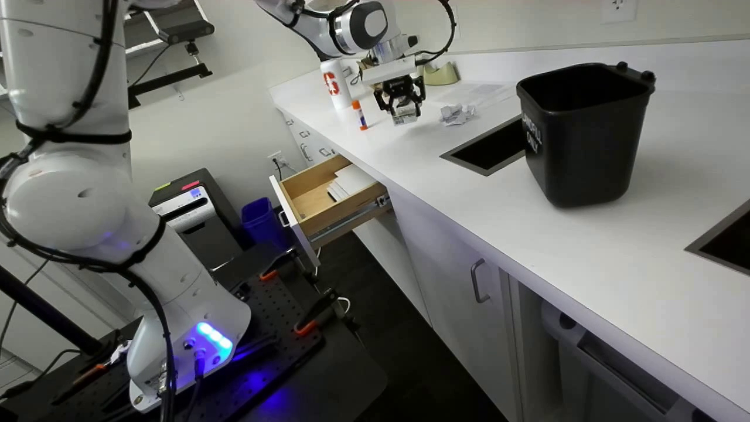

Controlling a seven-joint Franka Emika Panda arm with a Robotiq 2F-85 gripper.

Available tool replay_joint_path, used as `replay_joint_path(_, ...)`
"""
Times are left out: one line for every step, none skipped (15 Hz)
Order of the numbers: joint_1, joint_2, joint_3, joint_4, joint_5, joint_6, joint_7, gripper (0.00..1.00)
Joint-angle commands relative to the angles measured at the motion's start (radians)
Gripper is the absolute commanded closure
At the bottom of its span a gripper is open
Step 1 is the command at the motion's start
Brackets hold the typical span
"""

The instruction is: Move the object from the left to the right

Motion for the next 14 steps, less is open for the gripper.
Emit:
replay_joint_path(-0.044, -0.070, 0.009, -0.131, 0.029, 0.062, -0.050, 0.51)
replay_joint_path(-0.055, -0.069, 0.015, -0.140, 0.039, 0.060, -0.065, 0.51)
replay_joint_path(-0.063, -0.068, 0.018, -0.147, 0.047, 0.056, -0.076, 0.51)
replay_joint_path(-0.067, -0.065, 0.021, -0.149, 0.053, 0.047, -0.088, 0.51)
replay_joint_path(-0.069, -0.059, 0.023, -0.148, 0.056, 0.041, -0.099, 0.51)
replay_joint_path(-0.069, -0.054, 0.025, -0.149, 0.057, 0.041, -0.116, 0.51)
replay_joint_path(-0.064, -0.053, 0.022, -0.153, 0.052, 0.043, -0.122, 0.51)
replay_joint_path(-0.062, -0.051, 0.023, -0.154, 0.051, 0.042, -0.132, 0.51)
replay_joint_path(-0.053, -0.050, 0.018, -0.155, 0.038, 0.033, -0.130, 0.51)
replay_joint_path(-0.047, -0.051, 0.016, -0.158, 0.032, 0.029, -0.127, 0.06)
replay_joint_path(-0.039, -0.055, 0.012, -0.160, 0.023, 0.023, -0.118, 0.06)
replay_joint_path(-0.031, -0.060, 0.009, -0.163, 0.015, 0.019, -0.110, 0.00)
replay_joint_path(-0.026, -0.063, 0.008, -0.163, 0.008, 0.018, -0.107, 0.00)
replay_joint_path(-0.018, -0.071, 0.007, -0.164, 0.002, 0.013, -0.100, 0.00)
